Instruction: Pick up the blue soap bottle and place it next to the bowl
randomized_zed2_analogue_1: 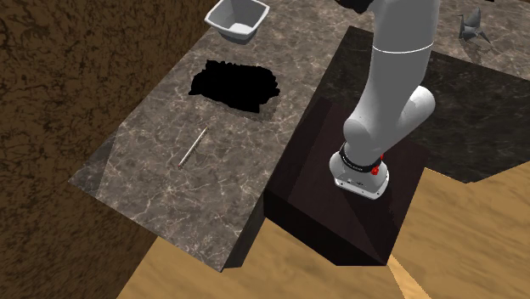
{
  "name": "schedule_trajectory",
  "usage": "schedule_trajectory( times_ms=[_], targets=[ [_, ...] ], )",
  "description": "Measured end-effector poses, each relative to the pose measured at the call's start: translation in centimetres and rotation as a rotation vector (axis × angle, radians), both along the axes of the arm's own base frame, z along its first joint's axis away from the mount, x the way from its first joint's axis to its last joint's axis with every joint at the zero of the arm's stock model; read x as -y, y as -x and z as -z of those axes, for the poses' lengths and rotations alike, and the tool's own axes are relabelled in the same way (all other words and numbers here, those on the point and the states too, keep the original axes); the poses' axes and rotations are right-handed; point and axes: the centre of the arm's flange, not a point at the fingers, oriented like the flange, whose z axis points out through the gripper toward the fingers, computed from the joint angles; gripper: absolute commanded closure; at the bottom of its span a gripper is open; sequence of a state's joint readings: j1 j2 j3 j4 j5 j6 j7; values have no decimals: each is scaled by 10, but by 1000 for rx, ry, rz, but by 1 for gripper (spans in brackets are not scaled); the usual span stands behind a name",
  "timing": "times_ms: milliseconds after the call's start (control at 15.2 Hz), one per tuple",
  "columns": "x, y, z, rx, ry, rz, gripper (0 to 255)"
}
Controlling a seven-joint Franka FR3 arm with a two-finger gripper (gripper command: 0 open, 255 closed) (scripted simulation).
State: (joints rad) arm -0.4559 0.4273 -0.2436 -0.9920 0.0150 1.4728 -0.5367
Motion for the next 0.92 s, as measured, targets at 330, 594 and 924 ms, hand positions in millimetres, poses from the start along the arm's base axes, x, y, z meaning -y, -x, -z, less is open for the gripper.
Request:
schedule_trajectory(
  times_ms=[330,594,924],
  targets=[
    [28,-7,20,-1,0,-2,255],
    [28,-7,41,-1,-1,-2,255],
    [28,-6,68,-1,-1,-2,255]
  ],
)
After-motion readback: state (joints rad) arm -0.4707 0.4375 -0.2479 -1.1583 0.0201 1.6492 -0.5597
